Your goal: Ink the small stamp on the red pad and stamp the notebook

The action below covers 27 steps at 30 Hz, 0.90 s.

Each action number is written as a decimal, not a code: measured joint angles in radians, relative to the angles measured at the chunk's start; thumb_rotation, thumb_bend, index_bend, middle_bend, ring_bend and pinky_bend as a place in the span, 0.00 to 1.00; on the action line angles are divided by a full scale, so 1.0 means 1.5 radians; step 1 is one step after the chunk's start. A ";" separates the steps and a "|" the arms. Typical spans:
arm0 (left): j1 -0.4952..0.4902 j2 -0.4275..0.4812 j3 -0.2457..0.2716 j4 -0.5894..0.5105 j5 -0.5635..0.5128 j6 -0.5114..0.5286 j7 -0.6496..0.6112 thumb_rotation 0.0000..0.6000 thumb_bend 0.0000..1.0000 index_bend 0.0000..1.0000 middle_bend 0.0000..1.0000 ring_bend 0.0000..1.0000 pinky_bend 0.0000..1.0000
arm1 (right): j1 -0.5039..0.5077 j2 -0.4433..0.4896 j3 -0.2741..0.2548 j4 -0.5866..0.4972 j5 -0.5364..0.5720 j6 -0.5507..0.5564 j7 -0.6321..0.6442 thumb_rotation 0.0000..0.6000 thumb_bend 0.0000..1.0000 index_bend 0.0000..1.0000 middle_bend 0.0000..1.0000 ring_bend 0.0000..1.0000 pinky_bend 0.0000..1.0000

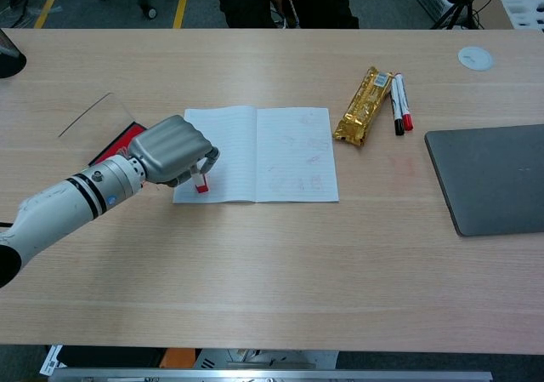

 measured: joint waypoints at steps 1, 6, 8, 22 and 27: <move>0.000 -0.001 0.000 0.001 0.000 0.000 0.000 1.00 0.38 0.59 1.00 1.00 1.00 | 0.000 0.000 0.000 0.001 0.000 0.000 0.000 1.00 0.20 0.26 0.35 0.19 0.30; 0.000 -0.003 0.001 0.002 -0.001 0.000 0.000 1.00 0.38 0.59 1.00 1.00 1.00 | 0.000 -0.001 0.001 0.003 0.001 -0.001 0.002 1.00 0.20 0.26 0.35 0.19 0.30; 0.001 -0.004 0.001 0.002 0.000 0.000 0.000 1.00 0.38 0.59 1.00 1.00 1.00 | 0.000 -0.001 0.001 0.003 0.001 -0.002 0.006 1.00 0.20 0.26 0.35 0.19 0.30; 0.010 -0.005 0.009 0.003 0.007 0.011 -0.004 1.00 0.38 0.59 1.00 1.00 1.00 | -0.002 -0.001 0.002 0.007 0.000 0.001 0.012 1.00 0.20 0.26 0.35 0.19 0.30; 0.010 0.001 0.009 -0.003 0.010 0.013 -0.005 1.00 0.38 0.59 1.00 1.00 1.00 | -0.004 -0.002 0.002 0.009 0.000 0.004 0.012 1.00 0.20 0.26 0.35 0.19 0.30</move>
